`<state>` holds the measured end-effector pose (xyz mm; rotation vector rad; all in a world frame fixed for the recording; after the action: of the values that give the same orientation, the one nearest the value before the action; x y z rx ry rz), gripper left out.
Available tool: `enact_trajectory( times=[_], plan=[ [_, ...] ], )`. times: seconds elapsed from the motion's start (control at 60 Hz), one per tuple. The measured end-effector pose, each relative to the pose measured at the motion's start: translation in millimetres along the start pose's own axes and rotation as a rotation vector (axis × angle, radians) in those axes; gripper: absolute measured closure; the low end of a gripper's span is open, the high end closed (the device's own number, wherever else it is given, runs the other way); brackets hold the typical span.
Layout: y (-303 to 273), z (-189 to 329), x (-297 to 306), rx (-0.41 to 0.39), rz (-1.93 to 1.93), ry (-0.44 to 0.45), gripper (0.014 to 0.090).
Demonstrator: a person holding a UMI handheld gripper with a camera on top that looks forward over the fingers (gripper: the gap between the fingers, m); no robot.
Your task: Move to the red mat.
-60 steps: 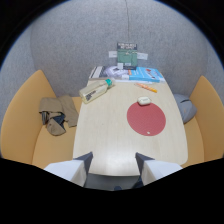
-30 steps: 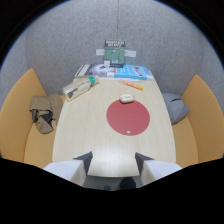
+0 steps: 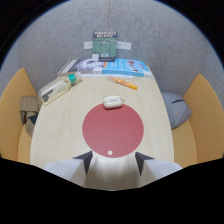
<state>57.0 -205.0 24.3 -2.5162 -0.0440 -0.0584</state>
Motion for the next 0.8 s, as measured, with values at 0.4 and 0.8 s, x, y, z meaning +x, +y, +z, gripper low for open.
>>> enact_trajectory(
  times=[0.4,0.8],
  plan=[
    [-28.2,65.7,5.5,-0.022,0.015,-0.018,0.0183],
    [-31.8,76.8,4.5,-0.028,0.018,-0.025,0.0183]
  ],
)
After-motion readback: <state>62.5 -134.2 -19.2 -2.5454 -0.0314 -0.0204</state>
